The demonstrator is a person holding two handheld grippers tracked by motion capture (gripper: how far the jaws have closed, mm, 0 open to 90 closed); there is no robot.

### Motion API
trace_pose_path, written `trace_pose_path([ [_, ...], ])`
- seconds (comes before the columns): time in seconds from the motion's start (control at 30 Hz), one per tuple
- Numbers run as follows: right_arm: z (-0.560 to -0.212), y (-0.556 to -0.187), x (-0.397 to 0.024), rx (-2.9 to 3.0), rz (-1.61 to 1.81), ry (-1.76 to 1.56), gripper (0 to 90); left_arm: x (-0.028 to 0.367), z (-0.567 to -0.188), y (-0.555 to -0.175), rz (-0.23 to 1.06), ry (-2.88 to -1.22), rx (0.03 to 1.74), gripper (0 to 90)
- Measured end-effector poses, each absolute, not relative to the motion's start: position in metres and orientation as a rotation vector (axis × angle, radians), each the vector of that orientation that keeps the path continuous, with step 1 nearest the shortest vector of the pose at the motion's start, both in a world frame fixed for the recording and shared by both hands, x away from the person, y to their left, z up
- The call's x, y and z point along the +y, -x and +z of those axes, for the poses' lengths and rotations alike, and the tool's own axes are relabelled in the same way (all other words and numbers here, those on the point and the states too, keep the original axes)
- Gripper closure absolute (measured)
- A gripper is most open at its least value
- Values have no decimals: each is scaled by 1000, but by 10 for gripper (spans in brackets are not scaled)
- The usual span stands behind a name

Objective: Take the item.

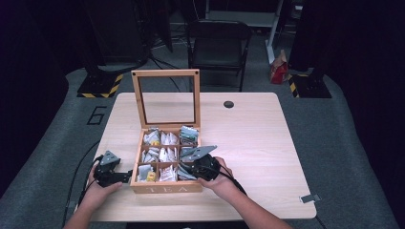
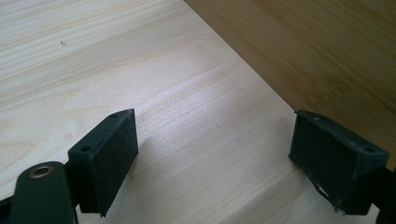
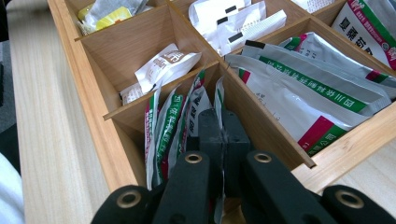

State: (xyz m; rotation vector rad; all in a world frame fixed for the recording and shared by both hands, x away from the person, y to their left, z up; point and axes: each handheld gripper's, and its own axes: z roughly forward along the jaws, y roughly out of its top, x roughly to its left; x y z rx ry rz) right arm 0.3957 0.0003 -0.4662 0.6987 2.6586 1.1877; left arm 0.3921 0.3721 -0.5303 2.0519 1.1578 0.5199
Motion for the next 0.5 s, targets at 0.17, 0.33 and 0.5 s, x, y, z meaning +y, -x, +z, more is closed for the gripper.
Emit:
trace_pose_path([
  [0.17, -464, -395, -1, 2655, 1196, -706, 900, 372, -530, -392, 519, -2052, 1158, 147],
  [0.33, -461, -395, -1, 2650, 1202, -697, 900, 372, -530, -392, 519, -2051, 1158, 147],
  [0.5, -453, -395, -2, 2650, 1219, -676, 900, 372, -530, -392, 520, -2052, 1158, 147],
])
